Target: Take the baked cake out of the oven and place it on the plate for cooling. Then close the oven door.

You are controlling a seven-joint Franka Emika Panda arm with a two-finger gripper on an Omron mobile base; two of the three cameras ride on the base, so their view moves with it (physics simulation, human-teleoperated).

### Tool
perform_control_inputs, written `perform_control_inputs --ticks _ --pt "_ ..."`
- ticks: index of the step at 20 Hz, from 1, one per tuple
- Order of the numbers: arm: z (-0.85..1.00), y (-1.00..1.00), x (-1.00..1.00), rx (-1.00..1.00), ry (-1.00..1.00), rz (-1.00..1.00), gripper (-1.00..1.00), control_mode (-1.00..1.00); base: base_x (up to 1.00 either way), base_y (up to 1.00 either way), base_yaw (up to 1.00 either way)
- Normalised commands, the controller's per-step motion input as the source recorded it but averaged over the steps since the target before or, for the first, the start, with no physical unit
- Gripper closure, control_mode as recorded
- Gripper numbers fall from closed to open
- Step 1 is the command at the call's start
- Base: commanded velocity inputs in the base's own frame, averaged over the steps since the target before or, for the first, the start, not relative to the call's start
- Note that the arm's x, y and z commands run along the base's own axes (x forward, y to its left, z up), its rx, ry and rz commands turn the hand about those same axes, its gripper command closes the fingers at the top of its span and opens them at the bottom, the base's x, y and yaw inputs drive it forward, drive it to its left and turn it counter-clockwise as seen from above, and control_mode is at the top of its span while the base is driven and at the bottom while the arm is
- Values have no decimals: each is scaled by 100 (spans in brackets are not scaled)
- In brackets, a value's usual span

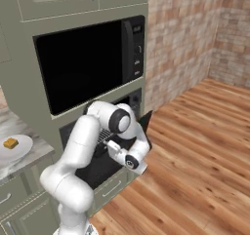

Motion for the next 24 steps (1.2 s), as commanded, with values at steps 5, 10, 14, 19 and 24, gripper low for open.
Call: perform_control_inputs --ticks 5,10,14,19,24 --pt "18 100 39 15 -29 0 -100 -100 0 0 0" --pt "1 100 21 2 -14 -3 -100 -100 0 0 0" --pt "0 100 15 -5 -3 -11 -100 -100 0 0 0" --pt "0 95 4 -5 0 -13 -100 -100 0 0 0" --pt "0 34 0 -7 2 -14 -100 -100 0 0 0"
